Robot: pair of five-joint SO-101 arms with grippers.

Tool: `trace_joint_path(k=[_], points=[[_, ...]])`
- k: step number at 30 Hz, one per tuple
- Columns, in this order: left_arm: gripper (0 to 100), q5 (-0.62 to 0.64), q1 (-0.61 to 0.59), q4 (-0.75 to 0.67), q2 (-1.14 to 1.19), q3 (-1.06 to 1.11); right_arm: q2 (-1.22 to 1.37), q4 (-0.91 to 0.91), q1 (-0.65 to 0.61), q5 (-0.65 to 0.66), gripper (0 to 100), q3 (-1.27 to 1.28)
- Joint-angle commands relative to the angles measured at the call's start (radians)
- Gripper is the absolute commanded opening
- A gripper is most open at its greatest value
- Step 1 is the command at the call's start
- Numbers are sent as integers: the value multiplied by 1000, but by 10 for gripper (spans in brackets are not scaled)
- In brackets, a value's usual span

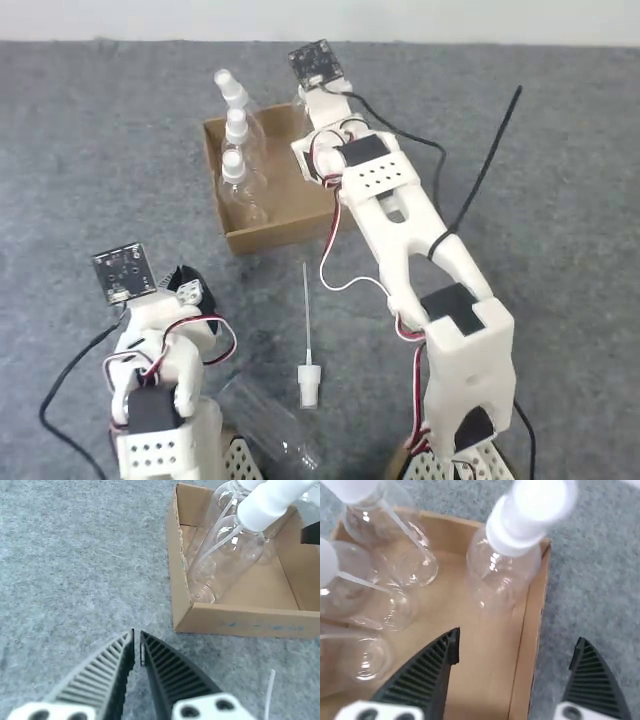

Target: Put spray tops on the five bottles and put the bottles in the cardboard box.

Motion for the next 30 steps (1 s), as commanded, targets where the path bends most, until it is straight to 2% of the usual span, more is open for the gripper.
trace_joint_path(k=[1, 13, 30], points=[[13, 5, -6, -35, -17, -48, -125, 62, -10, -43, 303, -63], [13, 5, -6, -35, -17, -48, -259, 269, -18, -44, 303, -63], [14, 5, -43, -35, -17, -50, -395, 696, -170, -41, 303, -63]])
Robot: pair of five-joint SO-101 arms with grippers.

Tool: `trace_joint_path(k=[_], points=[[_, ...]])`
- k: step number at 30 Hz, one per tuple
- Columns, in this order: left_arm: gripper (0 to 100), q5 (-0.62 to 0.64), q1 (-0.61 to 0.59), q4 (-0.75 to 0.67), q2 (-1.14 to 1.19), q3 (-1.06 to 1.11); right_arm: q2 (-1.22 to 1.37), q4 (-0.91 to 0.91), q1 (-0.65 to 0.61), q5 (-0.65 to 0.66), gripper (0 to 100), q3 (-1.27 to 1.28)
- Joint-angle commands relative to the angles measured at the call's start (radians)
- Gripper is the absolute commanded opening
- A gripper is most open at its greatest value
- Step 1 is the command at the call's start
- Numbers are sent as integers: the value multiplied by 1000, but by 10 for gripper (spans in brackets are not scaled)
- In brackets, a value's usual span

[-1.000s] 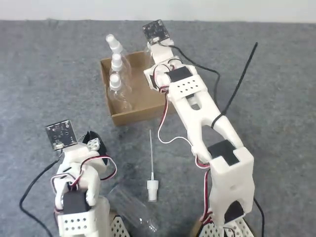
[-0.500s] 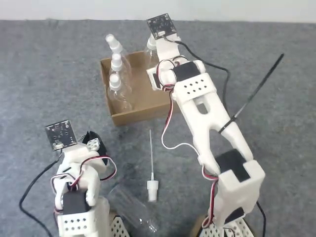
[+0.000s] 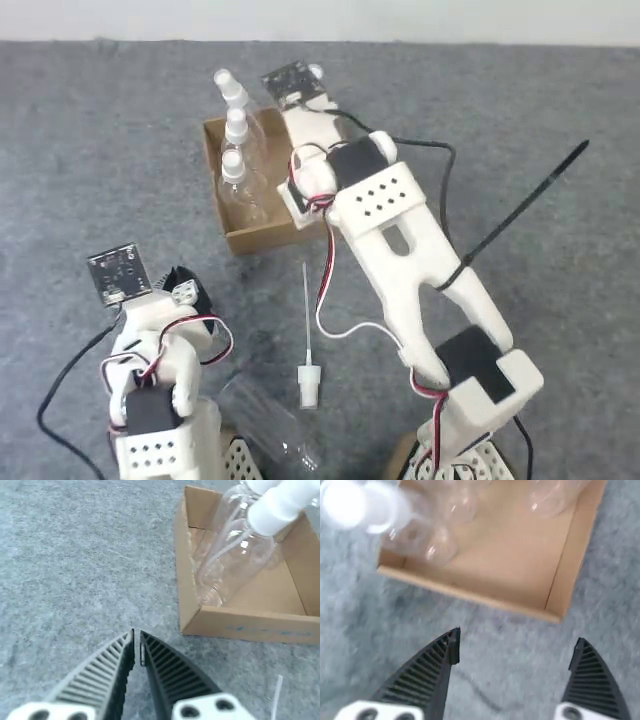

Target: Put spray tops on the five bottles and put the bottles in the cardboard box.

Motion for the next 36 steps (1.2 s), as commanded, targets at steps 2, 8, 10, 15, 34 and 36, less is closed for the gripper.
trace_joint_path(k=[2, 8, 10, 15, 34, 36], points=[[14, 5, -12, -35, -17, -50, -113, 113, -31, -6, 303, -63], [14, 5, -12, -35, -17, -50, -173, 220, -36, -5, 293, -63], [14, 5, -14, -35, -17, -50, -179, 245, -36, -3, 255, -63], [13, 5, -14, -37, -17, -50, -185, 282, -38, -2, 203, -52], [13, 9, -150, -115, -17, -48, -503, 140, -278, 94, 199, 427], [13, 9, -150, -121, -17, -48, -541, 127, -305, 92, 199, 468]])
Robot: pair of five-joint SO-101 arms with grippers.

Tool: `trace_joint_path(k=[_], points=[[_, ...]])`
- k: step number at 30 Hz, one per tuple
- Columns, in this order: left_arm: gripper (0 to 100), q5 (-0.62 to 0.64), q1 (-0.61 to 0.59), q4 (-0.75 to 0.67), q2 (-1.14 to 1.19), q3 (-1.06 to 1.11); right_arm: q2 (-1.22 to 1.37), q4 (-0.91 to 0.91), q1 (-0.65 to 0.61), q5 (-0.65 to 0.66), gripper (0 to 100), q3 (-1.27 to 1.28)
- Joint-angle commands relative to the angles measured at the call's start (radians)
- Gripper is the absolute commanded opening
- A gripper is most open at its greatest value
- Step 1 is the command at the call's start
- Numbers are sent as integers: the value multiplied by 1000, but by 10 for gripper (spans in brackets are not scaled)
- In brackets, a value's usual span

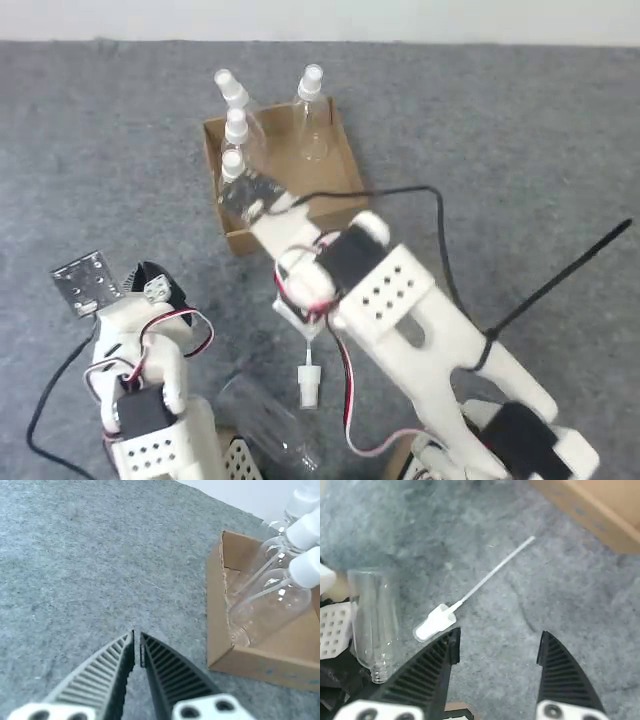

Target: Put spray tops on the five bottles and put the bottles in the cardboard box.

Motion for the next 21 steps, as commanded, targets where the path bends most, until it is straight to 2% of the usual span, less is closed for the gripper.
trace_joint_path(k=[1, 8, 14, 21], points=[[13, 9, -2, -44, -17, -47, -117, -45, -56, 6, 199, 38], [13, 54, -106, -110, -17, -35, -209, -160, -179, 5, 203, 210], [13, 75, -112, -121, -17, -35, -260, -239, -263, -9, 203, 331], [13, 77, -130, -121, -17, -38, -269, -300, -378, -269, 203, 384]])
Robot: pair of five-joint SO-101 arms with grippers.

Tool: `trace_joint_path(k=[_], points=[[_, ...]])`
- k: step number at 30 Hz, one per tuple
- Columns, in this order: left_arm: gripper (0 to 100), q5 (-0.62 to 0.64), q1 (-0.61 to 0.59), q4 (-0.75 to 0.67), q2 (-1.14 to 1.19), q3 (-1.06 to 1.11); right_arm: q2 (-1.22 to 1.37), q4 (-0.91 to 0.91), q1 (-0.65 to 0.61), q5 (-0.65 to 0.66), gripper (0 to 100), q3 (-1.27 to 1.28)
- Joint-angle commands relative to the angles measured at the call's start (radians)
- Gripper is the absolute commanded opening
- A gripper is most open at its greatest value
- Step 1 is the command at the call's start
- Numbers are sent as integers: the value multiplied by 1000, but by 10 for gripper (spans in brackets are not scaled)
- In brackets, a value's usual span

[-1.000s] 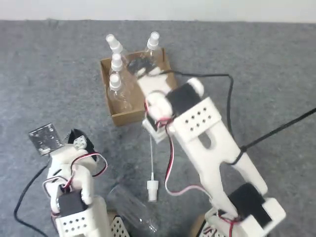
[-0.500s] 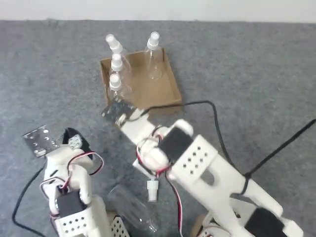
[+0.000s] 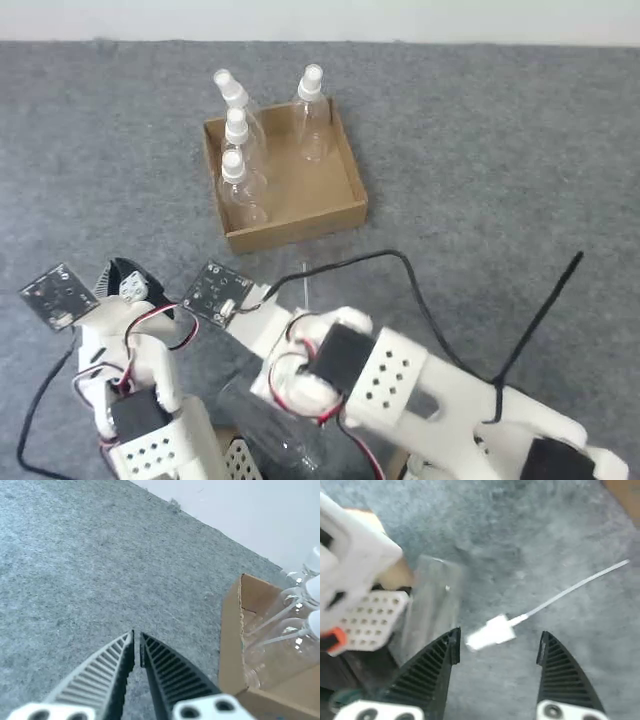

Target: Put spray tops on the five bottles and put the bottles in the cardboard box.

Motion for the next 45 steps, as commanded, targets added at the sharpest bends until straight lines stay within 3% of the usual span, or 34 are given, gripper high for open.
trace_joint_path(k=[1, 11, 21, 32, 38, 45], points=[[13, 12, -35, -29, -17, -39, -41, -56, -84, -109, 203, 20], [13, 14, -103, -63, -17, -39, -42, -390, -199, -164, 199, 282], [13, 14, -101, -63, -17, -39, 16, -429, -188, -164, 199, 310], [13, 14, -101, -63, -17, -39, 237, -530, -53, -106, 193, 302], [13, 14, -100, -63, -17, -39, 188, -535, -30, -95, 4, 302], [13, 14, -100, -63, -17, -38, 82, -476, -28, -95, 13, 304]])
